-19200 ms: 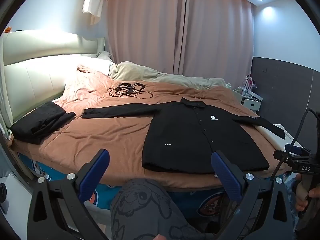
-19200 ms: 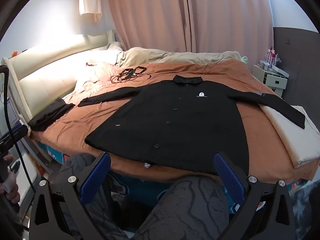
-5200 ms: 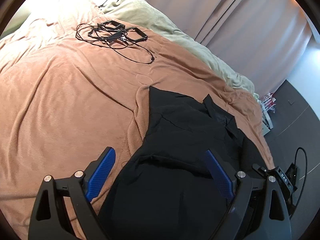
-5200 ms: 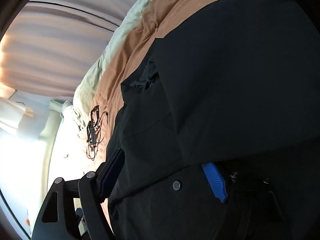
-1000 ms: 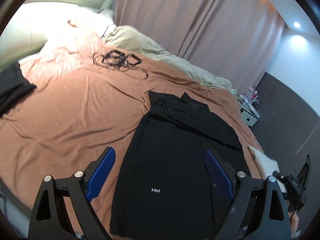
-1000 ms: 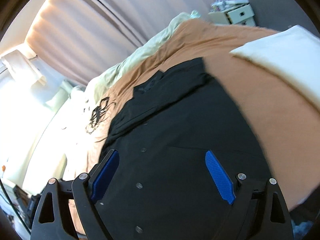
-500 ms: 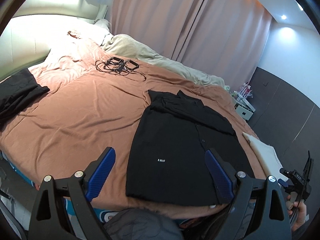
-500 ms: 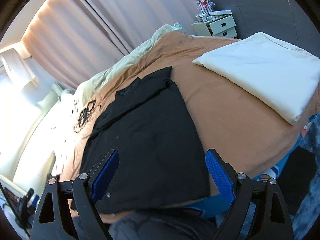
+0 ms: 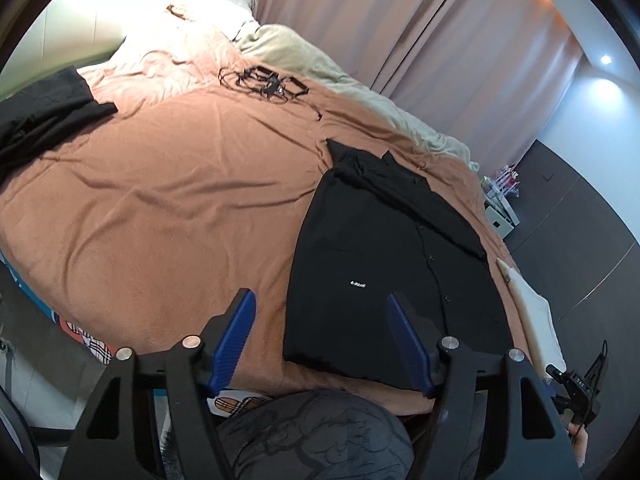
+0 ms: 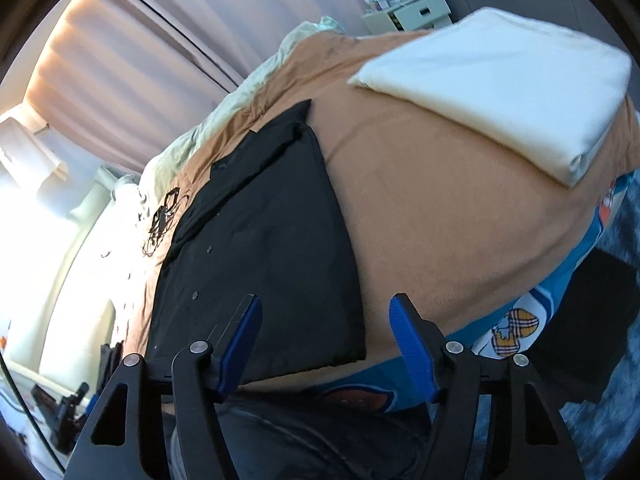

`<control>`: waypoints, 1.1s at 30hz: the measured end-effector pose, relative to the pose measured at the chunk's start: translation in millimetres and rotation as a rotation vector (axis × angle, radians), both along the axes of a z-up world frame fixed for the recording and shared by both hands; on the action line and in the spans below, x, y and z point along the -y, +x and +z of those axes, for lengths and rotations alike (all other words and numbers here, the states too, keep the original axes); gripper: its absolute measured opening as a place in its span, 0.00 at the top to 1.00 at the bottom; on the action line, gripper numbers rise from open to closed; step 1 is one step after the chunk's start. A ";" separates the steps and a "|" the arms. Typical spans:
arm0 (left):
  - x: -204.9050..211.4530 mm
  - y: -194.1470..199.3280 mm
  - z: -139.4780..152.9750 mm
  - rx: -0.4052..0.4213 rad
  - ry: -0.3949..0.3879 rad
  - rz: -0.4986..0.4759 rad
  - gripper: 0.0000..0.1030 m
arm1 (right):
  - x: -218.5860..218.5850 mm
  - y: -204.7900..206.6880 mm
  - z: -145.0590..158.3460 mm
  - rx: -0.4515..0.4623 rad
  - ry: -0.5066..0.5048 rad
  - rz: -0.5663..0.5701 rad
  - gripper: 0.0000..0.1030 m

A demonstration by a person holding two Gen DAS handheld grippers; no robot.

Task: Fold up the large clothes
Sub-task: 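Close both tools on the black shirt's hem edge side by side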

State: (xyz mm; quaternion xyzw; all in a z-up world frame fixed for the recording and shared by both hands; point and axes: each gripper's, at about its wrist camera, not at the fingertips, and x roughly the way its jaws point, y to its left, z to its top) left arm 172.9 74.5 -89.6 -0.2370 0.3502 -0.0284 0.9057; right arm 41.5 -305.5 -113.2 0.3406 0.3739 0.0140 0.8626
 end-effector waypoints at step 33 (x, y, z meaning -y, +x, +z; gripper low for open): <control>-9.6 67.5 -101.2 -0.277 -0.366 -0.120 0.71 | -10.4 33.9 -71.6 0.033 0.351 0.063 0.58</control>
